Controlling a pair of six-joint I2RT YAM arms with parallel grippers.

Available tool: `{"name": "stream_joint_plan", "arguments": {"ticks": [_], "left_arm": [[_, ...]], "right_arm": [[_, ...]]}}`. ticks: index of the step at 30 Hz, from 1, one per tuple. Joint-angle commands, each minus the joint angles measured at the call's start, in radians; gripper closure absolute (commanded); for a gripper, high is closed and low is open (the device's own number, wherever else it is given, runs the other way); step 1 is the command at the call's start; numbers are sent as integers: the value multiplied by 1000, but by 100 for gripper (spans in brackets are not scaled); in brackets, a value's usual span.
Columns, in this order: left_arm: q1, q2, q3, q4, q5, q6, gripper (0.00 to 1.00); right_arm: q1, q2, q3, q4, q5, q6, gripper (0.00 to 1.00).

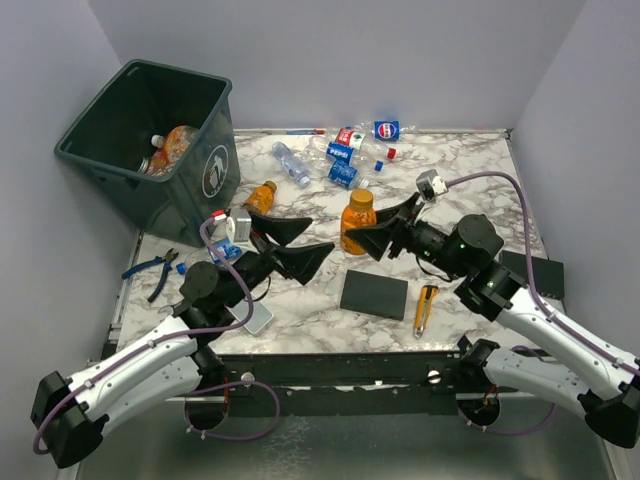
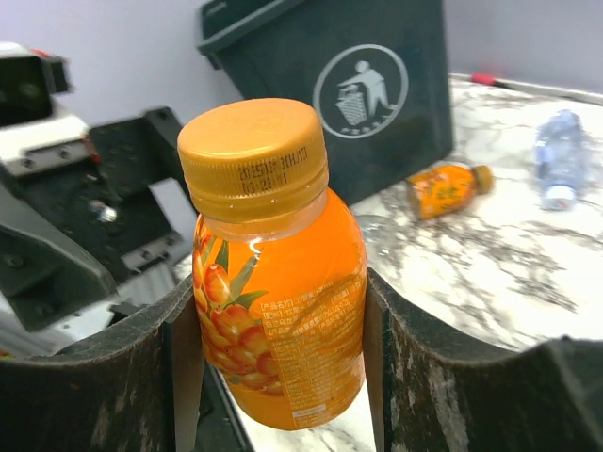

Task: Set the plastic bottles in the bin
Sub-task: Pick up the plastic bottle at the center of the board.

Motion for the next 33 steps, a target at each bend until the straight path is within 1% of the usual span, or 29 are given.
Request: {"name": "stream_joint_plan", "arguments": {"ticks": [1, 3, 6, 8, 10, 13, 16, 18, 23, 33], "left_arm": [[-1, -84, 88, -234, -145, 154, 1], [-1, -73, 139, -269, -161, 164, 1], [-1, 9, 249, -331, -132, 147, 1], [-1, 89, 322, -378, -86, 129, 1], [-1, 165, 374, -405, -3, 116, 1], [-1, 261, 420, -417, 81, 82, 1], [-2, 309, 446, -428, 143, 66, 1], [-3, 325, 454, -438, 157, 61, 1], [-2, 347, 467, -467, 159, 56, 8], [-4, 403, 500, -468, 158, 51, 24]], "right_arm": [[6, -58, 3, -223, 130, -202, 73], [6, -76, -9, -273, 128, -237, 74], [5, -92, -28, -290, 111, -250, 74], [6, -92, -36, -286, 102, -248, 74], [6, -86, -36, -280, 92, -247, 74], [7, -77, -31, -273, 71, -248, 74], [7, -70, -29, -269, 61, -250, 74], [6, -67, -29, -263, 57, -251, 74], [6, -56, -32, -256, 51, -248, 74], [6, -23, -26, -245, 27, -241, 75]]}}
